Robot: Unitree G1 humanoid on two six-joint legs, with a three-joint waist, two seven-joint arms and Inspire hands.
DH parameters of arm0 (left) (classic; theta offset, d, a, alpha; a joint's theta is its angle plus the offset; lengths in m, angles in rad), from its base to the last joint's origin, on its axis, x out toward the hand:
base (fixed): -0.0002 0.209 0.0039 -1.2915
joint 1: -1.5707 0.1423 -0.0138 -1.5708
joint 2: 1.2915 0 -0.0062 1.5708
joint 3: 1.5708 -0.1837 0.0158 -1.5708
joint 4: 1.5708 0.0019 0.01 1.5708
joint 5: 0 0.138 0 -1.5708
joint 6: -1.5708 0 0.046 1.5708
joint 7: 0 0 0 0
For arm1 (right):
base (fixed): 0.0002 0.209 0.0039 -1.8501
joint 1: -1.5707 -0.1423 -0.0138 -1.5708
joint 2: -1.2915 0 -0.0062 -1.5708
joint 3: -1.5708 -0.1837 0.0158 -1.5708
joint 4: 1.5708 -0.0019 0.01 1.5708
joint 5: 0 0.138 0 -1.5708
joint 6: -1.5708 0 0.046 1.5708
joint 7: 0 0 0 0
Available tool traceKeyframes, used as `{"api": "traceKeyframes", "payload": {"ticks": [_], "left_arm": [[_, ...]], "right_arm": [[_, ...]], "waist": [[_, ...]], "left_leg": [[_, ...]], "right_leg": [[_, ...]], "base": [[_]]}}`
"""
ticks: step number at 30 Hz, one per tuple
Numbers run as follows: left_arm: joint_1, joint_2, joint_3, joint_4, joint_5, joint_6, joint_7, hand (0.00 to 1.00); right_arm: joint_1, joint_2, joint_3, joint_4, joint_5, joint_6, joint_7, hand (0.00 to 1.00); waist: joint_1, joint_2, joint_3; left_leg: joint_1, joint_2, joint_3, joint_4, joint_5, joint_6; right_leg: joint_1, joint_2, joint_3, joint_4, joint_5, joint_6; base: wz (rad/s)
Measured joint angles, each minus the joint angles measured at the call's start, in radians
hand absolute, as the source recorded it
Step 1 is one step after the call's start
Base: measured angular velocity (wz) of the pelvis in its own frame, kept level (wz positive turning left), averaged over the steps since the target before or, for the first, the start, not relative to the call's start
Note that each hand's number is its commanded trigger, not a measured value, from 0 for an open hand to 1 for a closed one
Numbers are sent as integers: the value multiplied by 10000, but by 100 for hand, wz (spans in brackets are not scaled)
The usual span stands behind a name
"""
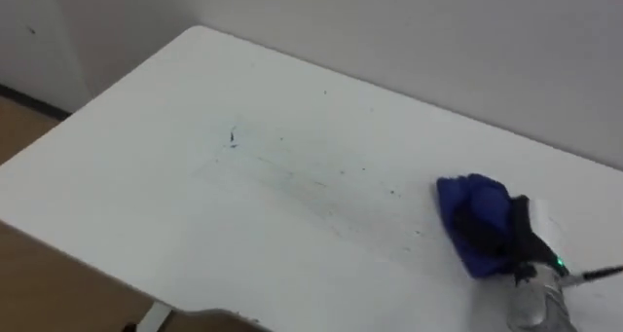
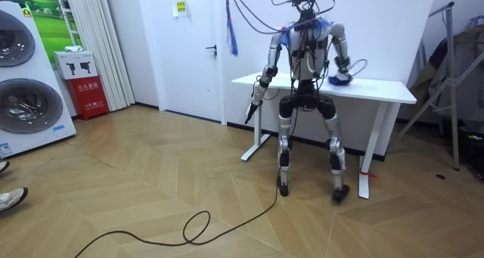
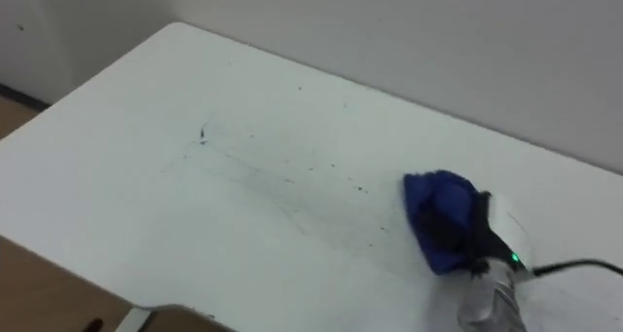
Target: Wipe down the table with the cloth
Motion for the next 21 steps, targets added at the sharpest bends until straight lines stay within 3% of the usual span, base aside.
{"api": "traceKeyframes", "payload": {"ticks": [2, 3, 4, 5, 6, 7, 8, 9, 10, 11, 12, 13, 14, 15, 16, 17, 19, 21], "left_arm": [[200, 442, 25, -11, -15, 2, 124, 0], [236, 488, 98, -12, -19, 10, 127, 0], [287, 448, 269, -12, -81, 27, 192, 0], [437, 326, 348, -88, -287, -4, 272, 0], [482, 239, 347, -83, -470, -43, 308, 0], [587, -19, 298, -65, -711, -110, 278, 0], [624, -276, 249, -59, -751, -113, 243, 0], [621, -378, 183, -38, -796, -103, 238, 0], [412, -660, -80, 115, -804, -37, 243, 0], [94, -915, -505, 298, -798, -9, 183, 0], [-50, -1034, -719, 312, -799, -9, 140, 0], [-267, -1192, -1098, 334, -810, -30, 74, 0], [-508, -1256, -1402, 519, -814, -71, -25, 0], [-603, -1273, -1508, 489, -817, -37, -55, 0], [-624, -1273, -1628, 278, -834, 34, -55, 0], [-596, -1274, -1619, 22, -1038, 152, -7, 0], [-444, -1228, -1602, -132, -1166, 384, 62, 0], [-132, -1217, -1575, -105, -1184, 600, 148, 0]], "right_arm": [[787, -386, -726, 337, 492, -80, -109, 100], [953, -466, -902, 387, 499, -117, -111, 100], [1106, -584, -1161, 468, 502, -126, -124, 100], [1023, -697, -1181, 455, 502, -103, -107, 100], [982, -740, -1148, 433, 500, -96, -86, 100], [634, -780, -1029, 335, 380, 17, -41, 100], [271, -757, -782, -42, 220, 358, 109, 100], [31, -696, -597, -348, 65, 537, 220, 100], [-437, -524, -180, -992, -191, 1089, 443, 100], [-716, -268, 251, -1701, -626, 1791, 705, 100], [-881, -160, 537, -2041, -861, 2069, 902, 100], [-1399, 130, 1362, -2530, -1384, 2478, 1330, 100], [-2037, 372, 2169, -2964, -2149, 2642, 1836, 100], [-2364, 521, 2526, -3185, -2388, 2638, 2055, 100], [-3047, 808, 3173, -3495, -2712, 2482, 2451, 100], [-3677, 1064, 3448, -3523, -3165, 2137, 2661, 100], [-4215, 1305, 3453, -3538, -3781, 1920, 2764, 100], [-4269, 1302, 3434, -3503, -4055, 1934, 2765, 100]], "waist": [[-290, -38, -31], [-324, -45, -36], [-309, -70, -45], [-247, 66, -119], [-185, 156, -125], [-50, 322, -151], [143, 349, -162], [202, 317, -148], [259, 318, -144], [295, 417, -124], [330, 425, -119], [368, 340, -34], [506, 377, 53], [614, 322, 103], [769, 523, 133], [1121, 657, 199], [1376, 703, 220], [1553, 704, 161]], "left_leg": [[8, 932, 474, 596, -156, -513], [20, 1144, 557, 706, -155, -661], [120, 1579, 848, 807, -104, -977], [238, 2011, 939, 786, 34, -1345], [347, 2205, 1033, 699, 130, -1536], [526, 2384, 1026, 406, 343, -1877], [646, 2347, 715, 63, 525, -1900], [639, 2328, 599, 1, 603, -1813], [513, 2339, 140, 2, 767, -1553], [392, 2206, -124, -85, 937, -1414], [326, 1982, -157, -161, 931, -1425], [207, 1363, -193, -357, 928, -1422], [78, 678, -209, -522, 849, -1315], [-31, 366, -281, -504, 768, -1042], [-240, -255, -713, -581, 593, -574], [-294, -567, -1315, -846, 616, -415], [-375, -584, -1472, -1244, 831, -380], [-244, -623, -1475, -1652, 1092, -466]], "right_leg": [[337, -127, -481, -264, 555, 29], [347, -118, -580, -367, 676, 43], [327, -86, -750, -423, 680, 64], [258, 314, -900, -355, 45, 191], [170, 555, -968, -271, -270, 114], [-281, 885, -1067, 152, -795, -205], [-743, 1019, -1176, 557, -1368, -498], [-916, 1050, -1339, 628, -1760, -579], [-1202, 1208, -1359, 739, -2143, -384], [-1272, 1393, -1317, 669, -2200, -286], [-1285, 1445, -1295, 612, -2204, -276], [-1304, 1470, -1244, 463, -2215, -228], [-1314, 1523, -1191, 219, -2139, -114], [-1309, 1587, -1192, 38, -2042, -67], [-1292, 1802, -1213, -386, -1764, -131], [-1294, 2086, -1096, -743, -1428, -295], [-1289, 2215, -1061, -1011, -1212, -429], [-1260, 2218, -872, -1055, -1212, -432]], "base": [[19], [-13], [-37], [-58], [-89], [-124], [-130], [-119], [-73], [-49], [-15], [-9], [-12], [-19], [-32], [-28], [20], [32]]}}
